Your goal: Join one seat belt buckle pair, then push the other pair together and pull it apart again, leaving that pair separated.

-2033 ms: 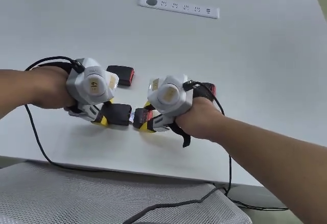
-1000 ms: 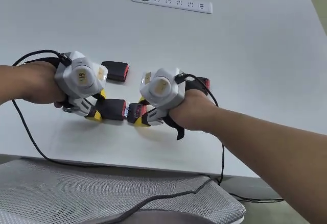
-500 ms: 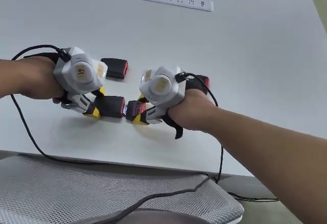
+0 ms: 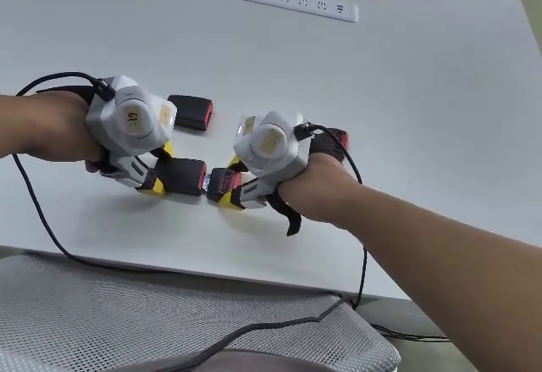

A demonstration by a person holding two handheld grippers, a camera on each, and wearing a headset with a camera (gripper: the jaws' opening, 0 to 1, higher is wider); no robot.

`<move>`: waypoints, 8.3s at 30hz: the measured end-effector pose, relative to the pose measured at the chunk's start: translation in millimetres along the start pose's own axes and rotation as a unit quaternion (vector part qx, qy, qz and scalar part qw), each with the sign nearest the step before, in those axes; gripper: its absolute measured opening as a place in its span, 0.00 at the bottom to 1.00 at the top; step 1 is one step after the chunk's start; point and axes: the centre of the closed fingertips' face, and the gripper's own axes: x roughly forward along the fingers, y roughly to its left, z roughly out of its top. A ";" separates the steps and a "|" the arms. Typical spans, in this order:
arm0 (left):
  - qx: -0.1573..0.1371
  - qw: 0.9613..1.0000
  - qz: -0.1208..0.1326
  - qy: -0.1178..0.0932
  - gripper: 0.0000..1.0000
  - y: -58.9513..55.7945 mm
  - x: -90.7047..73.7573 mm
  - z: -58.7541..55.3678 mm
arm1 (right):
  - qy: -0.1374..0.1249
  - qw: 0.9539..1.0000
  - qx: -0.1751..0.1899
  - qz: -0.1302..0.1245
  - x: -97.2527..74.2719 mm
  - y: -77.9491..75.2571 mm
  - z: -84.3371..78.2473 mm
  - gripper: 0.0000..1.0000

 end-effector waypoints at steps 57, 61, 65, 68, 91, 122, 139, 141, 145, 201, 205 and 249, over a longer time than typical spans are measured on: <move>0.027 0.997 0.075 0.025 0.41 115.9 -21.3 11.3 | 0.054 0.992 0.029 -0.108 -120.1 -119.1 -110.0 0.37; 0.022 0.997 0.068 0.030 0.41 120.3 -17.4 7.5 | 0.068 0.992 0.030 -0.098 -116.5 -114.9 -119.2 0.37; 0.023 0.998 0.060 0.029 0.39 118.7 -13.2 9.0 | 0.079 0.993 0.027 -0.088 -112.0 -113.2 -124.0 0.37; 0.018 0.998 0.054 0.031 0.35 118.8 -10.5 6.9 | 0.085 0.993 0.026 -0.078 -107.6 -115.1 -127.6 0.37; 0.039 0.997 0.050 0.049 0.32 114.6 -2.9 3.1 | 0.094 0.995 0.007 -0.035 -104.7 -107.3 -127.4 0.35; 0.028 0.997 0.046 0.051 0.31 114.7 -2.5 1.0 | 0.091 0.994 0.005 -0.054 -85.1 -109.2 -103.8 0.35; 0.028 0.997 0.049 0.055 0.31 114.0 -2.3 0.7 | 0.047 0.997 -0.007 -0.054 -45.0 -103.2 -44.5 0.35; 0.028 0.997 0.049 0.054 0.31 114.4 -2.1 0.4 | 0.042 0.998 -0.008 -0.052 -40.3 -102.7 -38.4 0.35; 0.030 0.997 0.046 0.054 0.31 114.6 -2.0 0.2 | 0.033 0.998 -0.008 -0.051 -32.4 -103.2 -27.4 0.35; 0.050 0.998 0.031 0.025 0.30 114.0 -1.2 2.3 | 0.002 0.998 -0.046 -0.033 1.5 -110.0 22.4 0.32; 0.053 0.998 0.028 0.032 0.30 113.8 -0.9 2.6 | 0.001 0.999 -0.038 -0.032 3.0 -110.4 23.5 0.32; 0.043 0.997 0.030 0.048 0.31 112.3 -0.4 2.0 | -0.002 0.999 -0.022 -0.046 -19.2 -104.1 -2.9 0.34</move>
